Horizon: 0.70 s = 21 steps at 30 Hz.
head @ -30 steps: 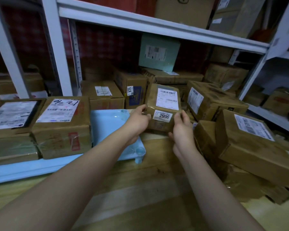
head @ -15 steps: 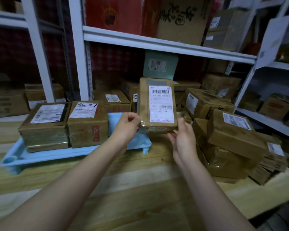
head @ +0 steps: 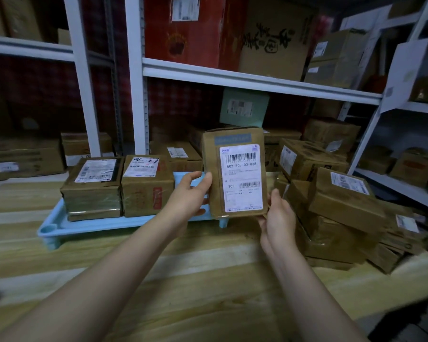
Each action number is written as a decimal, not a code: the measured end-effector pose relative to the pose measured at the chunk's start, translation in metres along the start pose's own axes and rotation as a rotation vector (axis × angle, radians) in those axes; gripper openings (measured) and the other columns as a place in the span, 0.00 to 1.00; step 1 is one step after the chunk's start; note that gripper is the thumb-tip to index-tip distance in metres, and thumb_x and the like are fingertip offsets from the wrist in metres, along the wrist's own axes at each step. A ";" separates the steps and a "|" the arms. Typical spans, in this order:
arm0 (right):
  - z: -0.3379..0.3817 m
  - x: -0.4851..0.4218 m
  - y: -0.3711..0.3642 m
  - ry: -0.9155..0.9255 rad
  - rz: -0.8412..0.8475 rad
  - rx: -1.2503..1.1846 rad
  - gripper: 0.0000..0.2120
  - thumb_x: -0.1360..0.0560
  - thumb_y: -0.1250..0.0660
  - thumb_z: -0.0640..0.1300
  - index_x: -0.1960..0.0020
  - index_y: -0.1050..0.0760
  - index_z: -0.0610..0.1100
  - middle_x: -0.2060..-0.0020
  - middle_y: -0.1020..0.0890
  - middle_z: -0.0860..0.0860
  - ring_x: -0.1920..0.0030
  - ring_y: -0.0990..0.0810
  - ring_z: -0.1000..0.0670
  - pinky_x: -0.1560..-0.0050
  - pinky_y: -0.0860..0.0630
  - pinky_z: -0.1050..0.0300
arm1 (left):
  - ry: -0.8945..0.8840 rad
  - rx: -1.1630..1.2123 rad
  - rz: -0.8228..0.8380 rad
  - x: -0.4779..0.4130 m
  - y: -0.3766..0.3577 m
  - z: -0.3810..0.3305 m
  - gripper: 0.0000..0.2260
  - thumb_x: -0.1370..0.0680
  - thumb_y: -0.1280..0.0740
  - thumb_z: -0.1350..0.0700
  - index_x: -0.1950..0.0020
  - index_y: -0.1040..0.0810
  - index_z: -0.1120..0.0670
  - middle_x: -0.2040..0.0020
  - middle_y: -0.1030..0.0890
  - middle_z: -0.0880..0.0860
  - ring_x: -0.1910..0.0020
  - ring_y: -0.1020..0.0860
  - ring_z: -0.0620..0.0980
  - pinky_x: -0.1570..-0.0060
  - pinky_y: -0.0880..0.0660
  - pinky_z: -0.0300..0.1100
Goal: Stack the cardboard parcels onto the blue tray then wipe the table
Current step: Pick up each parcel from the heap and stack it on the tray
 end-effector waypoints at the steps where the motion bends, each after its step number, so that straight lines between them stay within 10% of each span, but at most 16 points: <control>1: -0.001 -0.001 0.002 0.006 0.001 0.000 0.10 0.17 0.39 0.49 0.51 0.23 0.44 0.55 0.13 0.45 0.54 0.14 0.47 0.49 0.19 0.50 | 0.001 0.001 0.008 0.002 -0.002 0.000 0.20 0.21 0.41 0.38 0.33 0.31 0.45 0.44 0.21 0.49 0.46 0.21 0.48 0.48 0.22 0.47; 6: -0.010 -0.009 0.009 -0.014 0.028 -0.057 0.10 0.19 0.36 0.44 0.40 0.24 0.42 0.49 0.14 0.42 0.51 0.14 0.44 0.55 0.20 0.53 | 0.016 0.018 0.038 0.003 -0.009 0.000 0.19 0.21 0.47 0.35 0.36 0.30 0.43 0.49 0.23 0.45 0.50 0.24 0.44 0.57 0.27 0.41; 16: -0.023 -0.022 0.009 -0.090 0.054 -0.309 0.27 0.23 0.32 0.42 0.26 0.33 0.39 0.41 0.18 0.39 0.39 0.19 0.40 0.34 0.25 0.40 | 0.013 -0.003 0.078 -0.003 -0.009 0.007 0.19 0.20 0.42 0.39 0.32 0.29 0.45 0.42 0.21 0.47 0.45 0.22 0.46 0.46 0.25 0.46; 21: -0.020 -0.017 0.010 -0.161 0.203 -0.320 0.05 0.21 0.35 0.39 0.46 0.24 0.40 0.48 0.16 0.40 0.44 0.18 0.42 0.39 0.24 0.44 | -0.015 -0.008 0.061 -0.006 -0.011 0.007 0.19 0.18 0.40 0.54 0.27 0.34 0.46 0.45 0.19 0.48 0.47 0.21 0.45 0.47 0.24 0.45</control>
Point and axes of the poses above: each hand's wrist, its own x-axis away from the middle knuckle, its own y-axis out of the back of the hand, z = x × y, the point moved 4 cm from there along -x, towards the middle knuckle
